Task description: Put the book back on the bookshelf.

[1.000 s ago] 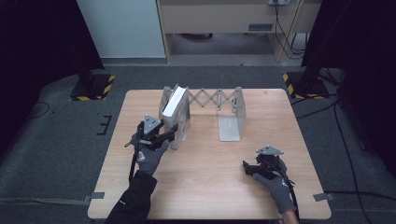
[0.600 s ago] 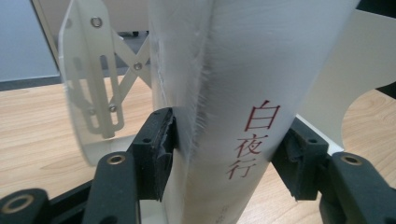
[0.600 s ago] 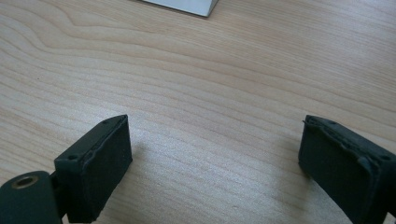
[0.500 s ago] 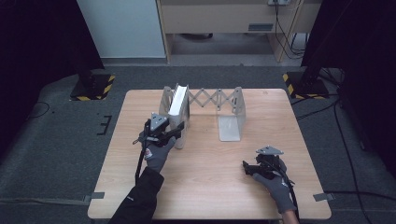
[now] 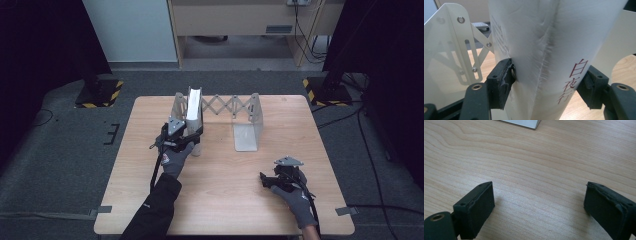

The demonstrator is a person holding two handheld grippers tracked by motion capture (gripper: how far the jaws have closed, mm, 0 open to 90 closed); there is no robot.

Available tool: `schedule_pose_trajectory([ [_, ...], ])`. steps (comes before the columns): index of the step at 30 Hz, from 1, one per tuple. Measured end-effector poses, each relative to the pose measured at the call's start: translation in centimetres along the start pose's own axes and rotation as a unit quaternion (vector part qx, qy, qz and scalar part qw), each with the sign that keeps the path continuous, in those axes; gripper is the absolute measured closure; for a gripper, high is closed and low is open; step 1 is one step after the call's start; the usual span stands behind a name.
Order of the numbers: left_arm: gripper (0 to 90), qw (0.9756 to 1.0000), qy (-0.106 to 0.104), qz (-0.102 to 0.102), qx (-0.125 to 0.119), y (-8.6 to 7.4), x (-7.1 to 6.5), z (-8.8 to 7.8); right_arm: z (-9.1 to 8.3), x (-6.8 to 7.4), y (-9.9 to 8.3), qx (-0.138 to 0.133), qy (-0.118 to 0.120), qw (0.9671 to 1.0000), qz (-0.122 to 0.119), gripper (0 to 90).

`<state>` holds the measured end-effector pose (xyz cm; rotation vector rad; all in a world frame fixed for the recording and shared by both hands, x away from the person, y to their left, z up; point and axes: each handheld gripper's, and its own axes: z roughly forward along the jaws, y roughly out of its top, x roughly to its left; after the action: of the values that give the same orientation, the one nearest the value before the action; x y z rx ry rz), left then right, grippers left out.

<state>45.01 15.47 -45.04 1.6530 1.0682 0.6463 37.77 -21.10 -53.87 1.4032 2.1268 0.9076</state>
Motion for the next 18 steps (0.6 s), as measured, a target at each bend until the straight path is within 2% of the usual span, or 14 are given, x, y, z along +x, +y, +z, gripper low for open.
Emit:
schedule_pose_trajectory([
  [7, 32.3, 1.0, 0.002, 0.008, 0.005, 0.5, 0.5, 1.1, 0.0, 0.0, 0.0, 0.0, 0.0, 1.0, 0.0, 9.8],
  [12, 30.6, 0.9999, -0.007, 0.008, 0.004, 0.6, 0.8, 1.6, 0.0, 0.0, 0.0, 0.0, 0.0, 1.0, 0.0, 9.8],
  [16, 32.2, 0.9997, 0.0, 0.021, 0.007, 0.8, 0.4, 0.9, 0.0, 0.0, 0.0, 0.0, 0.0, 1.0, -0.001, 9.8],
  [18, 32.3, 0.9999, -0.005, 0.016, -0.002, 0.8, 0.3, 0.1, 0.0, 0.0, 0.0, 0.0, 0.0, 1.0, -0.001, 9.8],
])
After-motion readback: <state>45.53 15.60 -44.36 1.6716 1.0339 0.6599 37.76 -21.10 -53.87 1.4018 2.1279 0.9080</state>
